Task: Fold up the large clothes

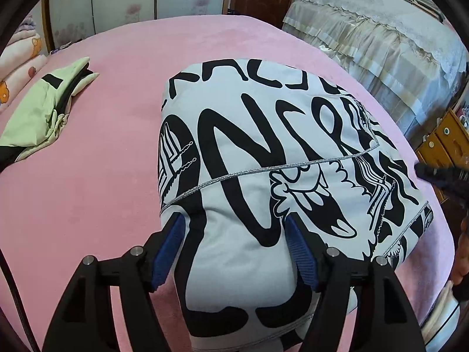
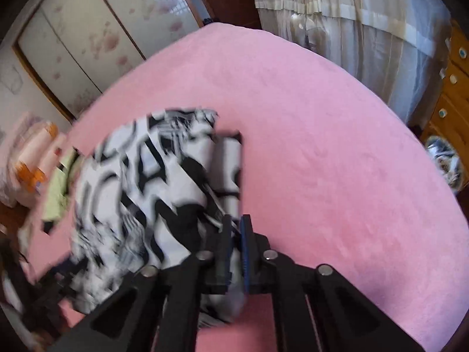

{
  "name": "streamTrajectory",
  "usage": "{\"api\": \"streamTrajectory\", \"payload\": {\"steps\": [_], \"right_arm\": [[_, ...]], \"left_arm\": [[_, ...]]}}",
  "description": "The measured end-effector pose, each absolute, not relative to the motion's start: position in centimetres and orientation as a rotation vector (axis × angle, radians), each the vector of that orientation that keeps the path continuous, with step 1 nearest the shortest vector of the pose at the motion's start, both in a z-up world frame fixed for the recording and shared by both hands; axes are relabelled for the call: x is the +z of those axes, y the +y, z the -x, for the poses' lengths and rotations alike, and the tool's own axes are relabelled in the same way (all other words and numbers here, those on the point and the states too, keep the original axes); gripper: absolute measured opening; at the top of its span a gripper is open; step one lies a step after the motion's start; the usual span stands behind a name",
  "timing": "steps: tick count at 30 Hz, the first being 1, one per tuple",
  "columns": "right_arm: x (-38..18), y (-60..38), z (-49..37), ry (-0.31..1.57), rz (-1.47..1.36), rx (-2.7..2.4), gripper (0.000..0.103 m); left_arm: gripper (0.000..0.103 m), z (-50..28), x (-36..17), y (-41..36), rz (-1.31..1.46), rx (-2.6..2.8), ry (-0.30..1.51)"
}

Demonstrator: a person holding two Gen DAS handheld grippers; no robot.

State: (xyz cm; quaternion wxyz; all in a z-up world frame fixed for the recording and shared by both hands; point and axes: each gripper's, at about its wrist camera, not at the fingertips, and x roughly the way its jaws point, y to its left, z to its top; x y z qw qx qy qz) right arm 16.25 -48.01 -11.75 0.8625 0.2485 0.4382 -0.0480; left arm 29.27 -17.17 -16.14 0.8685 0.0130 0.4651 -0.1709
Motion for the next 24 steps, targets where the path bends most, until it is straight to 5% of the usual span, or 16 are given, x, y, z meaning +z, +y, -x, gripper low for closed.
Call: {"api": "streamTrajectory", "payload": {"steps": [1,3,8,9,10,13,16,21,24], "right_arm": [[-11.4,-47.9,-16.6,0.914,-0.535,-0.084,0.042],[-11.2,-47.6,-17.8,0.929,-0.555,-0.034,0.062],[-13.8,-44.7,-20.4,1.085,-0.509,0.023,0.063],[-14.4,-44.2,-20.7,1.102,-0.489,0.031,0.05],[-14.7,-43.5,-20.7,1.114,-0.45,0.031,0.019],[-12.3,-43.1,-19.3,1.028,-0.402,0.0,0.005],[-10.0,-44.1,-18.7,0.924,-0.369,-0.08,0.004],[-15.6,-44.2,-20.6,1.114,-0.377,-0.078,0.008],[-14.4,-43.6,-20.6,1.115,-0.371,-0.066,0.014]], "left_arm": [[0.069,-29.3,-16.1,-17.2,-0.029,-0.357,0.973],[0.069,-29.3,-16.1,-17.2,-0.035,-0.356,0.969],[0.069,-29.4,-16.1,-17.2,-0.028,-0.355,0.973],[0.069,-29.4,-16.1,-17.2,-0.03,-0.354,0.974],[0.069,-29.4,-16.1,-17.2,-0.029,-0.353,0.977],[0.069,-29.5,-15.7,-17.2,-0.009,-0.374,0.989],[0.069,-29.5,-14.6,-17.5,0.021,-0.446,0.95],[0.07,-29.4,-16.0,-19.3,-0.141,-0.392,0.937],[0.07,-29.4,-15.5,-18.6,-0.138,-0.438,0.949]]}}
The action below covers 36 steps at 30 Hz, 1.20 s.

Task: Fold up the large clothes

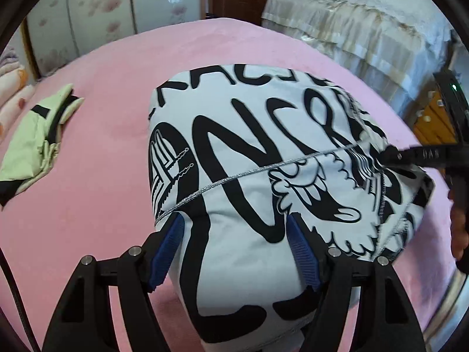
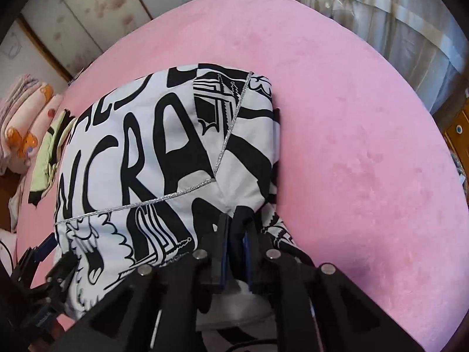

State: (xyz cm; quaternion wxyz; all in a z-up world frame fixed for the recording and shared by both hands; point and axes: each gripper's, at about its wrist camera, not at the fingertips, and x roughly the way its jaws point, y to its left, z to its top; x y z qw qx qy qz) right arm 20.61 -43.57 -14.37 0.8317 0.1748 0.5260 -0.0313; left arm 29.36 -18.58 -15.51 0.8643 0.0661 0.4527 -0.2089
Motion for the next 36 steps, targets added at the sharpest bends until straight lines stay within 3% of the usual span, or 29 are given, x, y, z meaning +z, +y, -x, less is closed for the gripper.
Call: {"api": "streamTrajectory", "payload": {"steps": [2,3,4,11,20,28,33,36], "right_arm": [[-12.8,-44.0,-20.9,1.08,-0.394,-0.041,0.031],[-12.2,-44.1,-21.2,1.057,-0.389,-0.046,0.05],[-11.7,-44.3,-21.7,1.033,-0.37,-0.065,0.059],[-11.0,-43.5,-27.8,0.956,-0.285,-0.09,0.059],[-16.8,-46.3,-30.2,1.11,-0.238,-0.275,0.05],[-13.1,-46.1,-27.3,1.07,-0.294,-0.187,0.051],[-10.1,-44.8,-24.3,1.026,-0.297,-0.145,0.063],[-8.4,-43.6,-22.3,1.003,-0.266,-0.121,0.066]], "left_arm": [[0.07,-30.4,-14.4,-17.3,-0.064,-0.489,0.97],[0.071,-31.2,-13.7,-16.7,-0.022,-0.49,0.97],[0.071,-31.7,-13.3,-16.4,0.004,-0.48,0.966],[0.07,-39.1,-14.2,-16.5,0.09,-0.391,1.052],[0.072,-40.6,-16.7,-17.9,0.024,-0.351,1.049],[0.072,-39.5,-14.6,-16.9,-0.001,-0.325,1.058],[0.072,-35.9,-11.7,-16.5,-0.028,-0.352,1.02],[0.079,-33.9,-10.2,-16.0,-0.033,-0.353,1.005]]}}
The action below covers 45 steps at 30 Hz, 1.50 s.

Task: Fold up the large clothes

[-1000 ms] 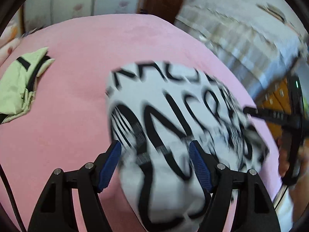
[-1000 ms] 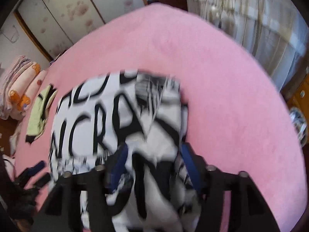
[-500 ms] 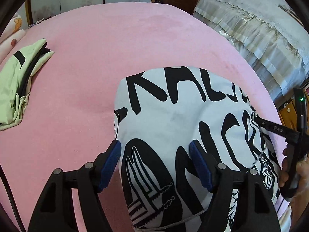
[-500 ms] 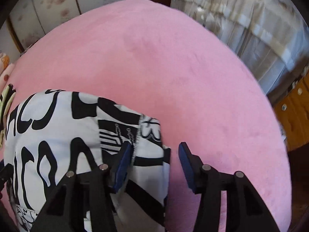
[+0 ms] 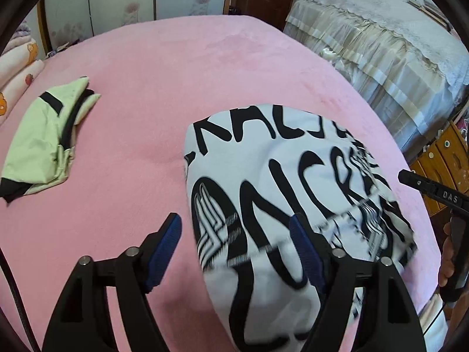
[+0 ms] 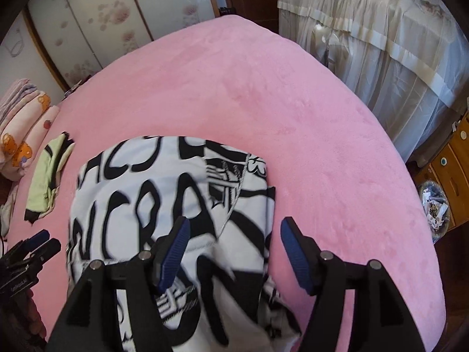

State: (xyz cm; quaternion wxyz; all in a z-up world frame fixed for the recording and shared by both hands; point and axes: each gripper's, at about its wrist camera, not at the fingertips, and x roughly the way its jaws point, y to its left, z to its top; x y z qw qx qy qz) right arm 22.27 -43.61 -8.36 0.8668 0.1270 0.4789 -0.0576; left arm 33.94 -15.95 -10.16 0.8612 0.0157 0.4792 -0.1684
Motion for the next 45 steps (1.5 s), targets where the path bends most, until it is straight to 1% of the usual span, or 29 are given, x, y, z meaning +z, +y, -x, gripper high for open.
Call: {"api": "streamTrajectory", "payload": {"steps": [2,4,5,12,17,20,25,33,35,36,39,45], "right_arm": [[-7.3,-43.0,-20.9,0.991,-0.244,-0.114,0.069],[-6.5,-42.2,-19.5,0.987,-0.207,-0.121,0.08],[-6.1,-41.9,-18.8,0.988,-0.185,-0.122,0.081],[-2.6,-40.4,-15.0,0.947,-0.046,-0.105,0.081],[-1.0,-40.9,-14.8,0.967,-0.06,-0.047,0.081],[-1.3,-41.6,-15.5,1.008,-0.067,-0.042,0.081],[-4.3,-44.6,-17.7,1.119,-0.205,0.026,0.081],[-11.8,-49.3,-21.2,1.242,-0.441,0.096,0.081],[-13.7,-49.9,-21.9,1.26,-0.508,0.138,0.081],[-14.8,-50.2,-22.2,1.263,-0.558,0.174,0.081],[-16.8,-50.3,-22.9,1.271,-0.642,0.249,0.081],[-19.3,-48.9,-24.2,1.285,-0.686,0.366,0.082]], "left_arm": [[0.081,-32.3,-9.2,-15.6,-0.043,-0.348,1.0],[0.081,-30.9,-8.6,-15.3,-0.057,-0.349,1.004],[0.081,-30.2,-8.3,-15.1,-0.065,-0.348,1.006],[0.081,-26.6,-6.3,-14.0,-0.112,-0.363,1.006],[0.081,-26.6,-5.3,-13.6,-0.079,-0.392,1.045],[0.082,-27.6,-5.4,-13.2,-0.004,-0.451,1.112],[0.083,-29.7,-8.1,-12.9,0.116,-0.488,1.234],[0.083,-32.9,-15.7,-12.8,0.317,-0.515,1.384],[0.083,-33.3,-16.9,-12.9,0.343,-0.517,1.394],[0.087,-33.4,-17.4,-13.1,0.342,-0.507,1.387],[0.09,-33.8,-18.6,-13.7,0.338,-0.505,1.387],[0.096,-34.4,-20.9,-14.6,0.375,-0.534,1.405]]}}
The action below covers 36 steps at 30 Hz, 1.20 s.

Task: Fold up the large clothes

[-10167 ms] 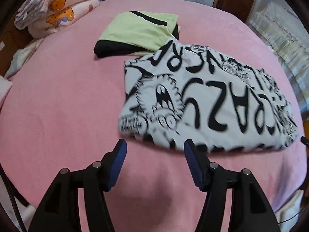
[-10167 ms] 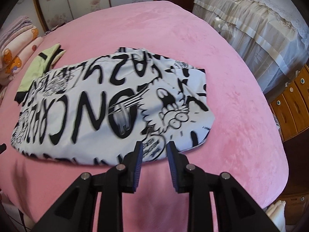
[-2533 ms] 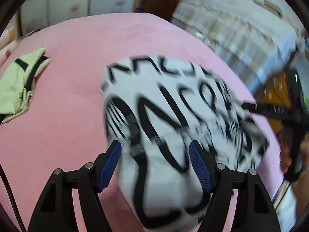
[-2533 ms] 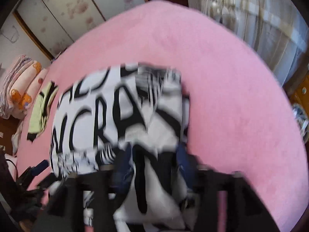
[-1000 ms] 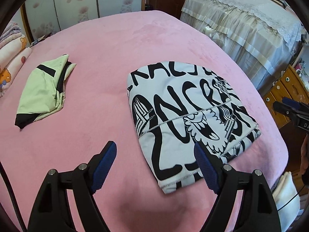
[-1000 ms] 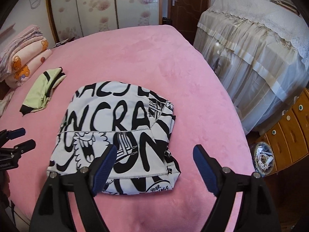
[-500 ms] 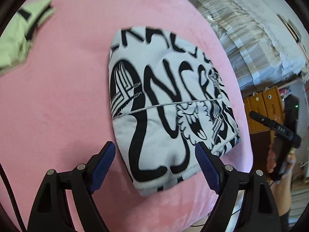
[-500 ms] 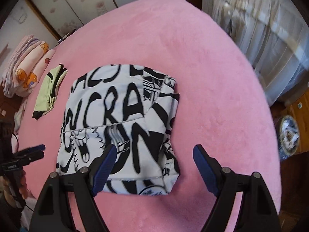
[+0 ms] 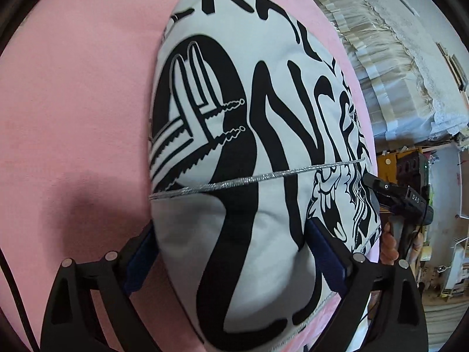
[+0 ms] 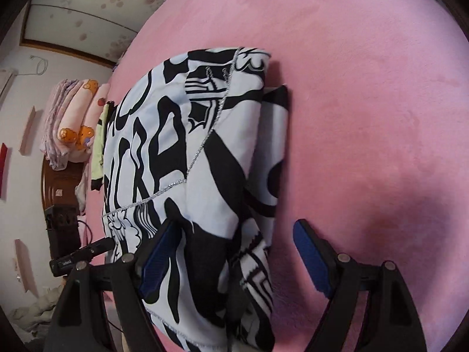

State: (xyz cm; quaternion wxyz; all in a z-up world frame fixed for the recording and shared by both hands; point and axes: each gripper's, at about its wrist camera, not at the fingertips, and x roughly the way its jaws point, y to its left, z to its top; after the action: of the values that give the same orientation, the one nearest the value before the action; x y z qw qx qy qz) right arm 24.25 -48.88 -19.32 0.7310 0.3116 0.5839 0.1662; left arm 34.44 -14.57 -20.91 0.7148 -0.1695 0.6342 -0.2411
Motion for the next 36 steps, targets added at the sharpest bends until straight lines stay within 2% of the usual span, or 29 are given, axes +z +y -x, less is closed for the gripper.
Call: {"api": "streamTrajectory", "payload": {"steps": [6,15,20,23,26,28,31,36], "right_arm": [[-19.9,-45.4,-26.0,1.305,-0.618,0.474,0.083],[-20.8,-43.7,-27.5,1.34,-0.59,0.455,0.084],[-20.1,-42.9,-27.0,1.325,-0.523,0.398,0.076],[-19.2,-42.2,-26.5,1.31,-0.494,0.362,0.067],[-17.9,-41.5,-26.0,1.287,-0.476,0.336,0.055],[-16.7,-41.0,-25.4,1.263,-0.482,0.331,0.041],[-14.6,-39.6,-24.1,1.228,-0.456,0.311,0.029],[-11.8,-35.9,-21.0,1.224,-0.356,0.26,0.025]], "left_arm": [[0.101,-35.0,-22.1,-15.6,0.382,-0.561,1.391],[0.102,-35.7,-22.7,-15.7,0.357,-0.602,1.401],[0.101,-35.6,-22.5,-16.6,0.313,-0.581,1.402],[0.089,-35.3,-21.5,-17.3,0.263,-0.547,1.372],[0.071,-34.8,-20.1,-17.8,0.212,-0.529,1.334],[0.059,-34.1,-18.7,-18.1,0.179,-0.537,1.298],[0.05,-33.1,-16.9,-18.6,0.123,-0.527,1.259],[0.047,-30.2,-14.1,-17.6,0.062,-0.505,1.226]]}}
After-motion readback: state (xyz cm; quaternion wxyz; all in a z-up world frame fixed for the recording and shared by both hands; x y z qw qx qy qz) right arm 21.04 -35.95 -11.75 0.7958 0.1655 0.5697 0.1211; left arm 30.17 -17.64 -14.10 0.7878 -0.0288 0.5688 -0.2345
